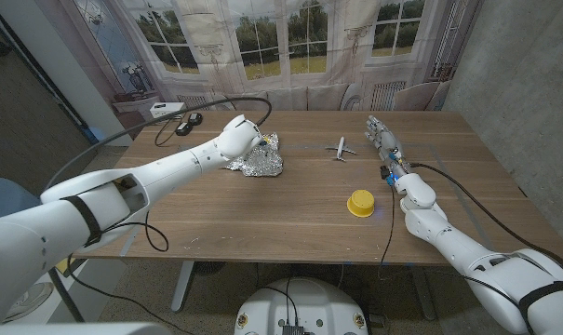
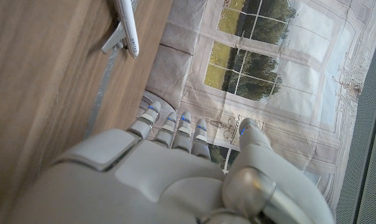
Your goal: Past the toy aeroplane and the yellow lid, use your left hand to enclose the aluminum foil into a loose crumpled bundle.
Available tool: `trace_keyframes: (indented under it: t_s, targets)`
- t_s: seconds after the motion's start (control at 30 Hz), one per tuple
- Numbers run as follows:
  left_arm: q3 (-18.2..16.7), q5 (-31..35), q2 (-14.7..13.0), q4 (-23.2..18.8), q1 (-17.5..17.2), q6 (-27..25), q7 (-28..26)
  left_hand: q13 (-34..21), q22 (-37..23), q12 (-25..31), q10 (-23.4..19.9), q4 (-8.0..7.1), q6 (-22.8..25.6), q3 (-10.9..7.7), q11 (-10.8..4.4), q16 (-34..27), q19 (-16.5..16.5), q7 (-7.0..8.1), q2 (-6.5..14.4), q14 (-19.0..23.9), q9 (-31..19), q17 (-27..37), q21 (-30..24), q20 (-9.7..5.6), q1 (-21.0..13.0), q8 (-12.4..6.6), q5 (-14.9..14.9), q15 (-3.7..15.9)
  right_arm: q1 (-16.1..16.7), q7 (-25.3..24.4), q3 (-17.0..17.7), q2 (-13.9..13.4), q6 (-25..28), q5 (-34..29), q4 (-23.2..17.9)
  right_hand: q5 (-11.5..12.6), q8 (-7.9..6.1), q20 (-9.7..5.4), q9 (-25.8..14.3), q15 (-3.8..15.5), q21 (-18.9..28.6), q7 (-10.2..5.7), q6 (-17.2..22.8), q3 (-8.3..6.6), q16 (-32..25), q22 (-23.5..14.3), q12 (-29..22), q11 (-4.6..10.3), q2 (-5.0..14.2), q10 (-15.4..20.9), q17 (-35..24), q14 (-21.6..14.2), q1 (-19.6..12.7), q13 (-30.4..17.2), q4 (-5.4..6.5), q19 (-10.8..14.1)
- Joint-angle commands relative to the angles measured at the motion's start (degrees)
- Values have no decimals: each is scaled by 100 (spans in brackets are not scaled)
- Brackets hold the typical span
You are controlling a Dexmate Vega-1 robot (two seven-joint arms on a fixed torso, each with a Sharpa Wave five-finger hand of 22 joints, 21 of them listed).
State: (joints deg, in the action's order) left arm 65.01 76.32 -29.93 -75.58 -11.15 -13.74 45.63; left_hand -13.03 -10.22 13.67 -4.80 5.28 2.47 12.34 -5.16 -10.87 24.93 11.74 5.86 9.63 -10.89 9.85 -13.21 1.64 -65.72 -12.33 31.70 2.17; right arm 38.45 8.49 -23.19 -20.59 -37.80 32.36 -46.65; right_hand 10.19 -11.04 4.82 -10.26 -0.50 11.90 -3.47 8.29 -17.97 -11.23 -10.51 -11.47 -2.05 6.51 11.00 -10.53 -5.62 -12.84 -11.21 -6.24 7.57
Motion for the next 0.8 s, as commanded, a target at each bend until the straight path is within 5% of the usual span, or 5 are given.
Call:
trace_keyframes:
  t_s: [0.03, 0.5, 0.6, 0.67, 0.8]
  targets:
    - [64, -402, -13, 76, -192, -240, -778, -53, -47, 242, -585, -32, 803, -69, 75, -170, 510, -176, 63, 681, -34, 42, -145, -61, -90, -190, -514, 317, -141, 43, -25, 34, -40, -22, 209, 37, 0, -9, -24, -14, 3, -22, 51, -19, -24, -12, -52, -18, -10, 54, -19, -39, 27, -15, 26, -22]
    - [16, -560, 14, 88, -639, -1096, -1886, -463, -133, 750, -1792, 56, 2465, -337, -60, -471, 1929, -669, 369, 2384, -197, 116, -746, -609, -617, -678, -759, 849, -230, 43, -48, 80, -130, -58, 404, 41, -6, -14, -24, -46, 4, -17, 83, -25, -30, -12, -57, -29, -13, 97, -16, -82, 42, -15, 30, -28]
    - [-15, -706, 16, 62, -648, -1120, -1861, -448, -138, 644, -1723, -12, 3293, -476, 34, -354, 1972, -1204, 433, 2405, -199, 109, -818, -634, -653, -918, -907, 829, -209, 51, -39, 68, -123, -40, 375, 41, -6, -12, -24, -51, 4, -17, 85, -26, -30, -12, -53, -28, -12, 93, -16, -85, 46, -15, 33, -30]
    - [-20, -794, 34, 69, -626, -1131, -1791, -395, -129, 548, -1693, -165, 3945, -568, 146, -271, 1952, -1790, 473, 2394, -151, 120, -846, -683, -539, -1037, -1033, 836, -194, 63, -28, 68, -124, -15, 361, 41, -5, -14, -24, -56, 7, -20, 85, -27, -29, -12, -52, -3, -10, 95, -17, -85, 52, -15, 37, -23]
    - [-84, -1031, 60, 79, -642, -1180, -1833, -287, -129, 492, -1887, -517, 4813, -708, 265, -268, 2080, -2243, 561, 2566, -38, 144, -950, -745, -224, -1092, -1190, 872, -155, 38, -24, 44, -130, -23, 304, 42, -6, -14, -24, -57, 7, -22, 92, -30, -28, -12, -49, -9, -4, 95, -18, -86, 59, -15, 42, -24]
